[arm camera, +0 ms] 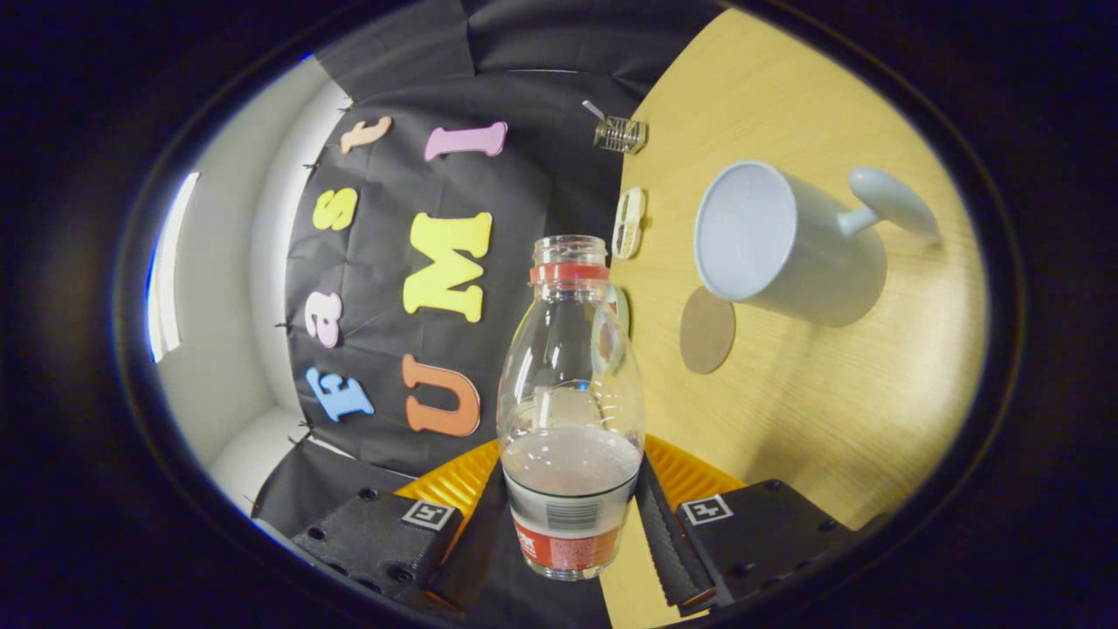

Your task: Take the bottle from table, then pour the juice into the cup, finally place the bottle on the coaster

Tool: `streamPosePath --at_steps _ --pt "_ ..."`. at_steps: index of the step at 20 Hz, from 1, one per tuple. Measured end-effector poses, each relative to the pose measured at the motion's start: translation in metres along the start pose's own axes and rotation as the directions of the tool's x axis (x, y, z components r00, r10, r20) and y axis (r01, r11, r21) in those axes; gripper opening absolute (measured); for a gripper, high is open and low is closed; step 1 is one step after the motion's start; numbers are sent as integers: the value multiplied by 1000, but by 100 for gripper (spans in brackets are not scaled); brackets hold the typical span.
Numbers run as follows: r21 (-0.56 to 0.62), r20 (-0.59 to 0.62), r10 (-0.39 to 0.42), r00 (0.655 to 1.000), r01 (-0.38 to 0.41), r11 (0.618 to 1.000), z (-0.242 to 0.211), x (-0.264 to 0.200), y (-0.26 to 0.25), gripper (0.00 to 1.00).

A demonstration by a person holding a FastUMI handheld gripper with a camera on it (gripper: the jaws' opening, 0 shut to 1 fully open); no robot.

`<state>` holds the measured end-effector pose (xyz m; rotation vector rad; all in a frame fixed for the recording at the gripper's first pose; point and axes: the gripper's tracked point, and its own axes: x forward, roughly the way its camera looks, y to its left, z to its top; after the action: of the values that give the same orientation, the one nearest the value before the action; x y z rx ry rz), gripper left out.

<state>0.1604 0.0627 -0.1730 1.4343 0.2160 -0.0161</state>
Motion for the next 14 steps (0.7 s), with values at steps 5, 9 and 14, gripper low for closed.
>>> streamPosePath --at_steps 5,9,14 --pt "105 -18 2 1000 0 994 4 0 -4 79" --pt "141 -23 12 1000 -8 990 3 -3 0 79" --pt "195 -14 38 999 -34 980 8 -5 3 80"
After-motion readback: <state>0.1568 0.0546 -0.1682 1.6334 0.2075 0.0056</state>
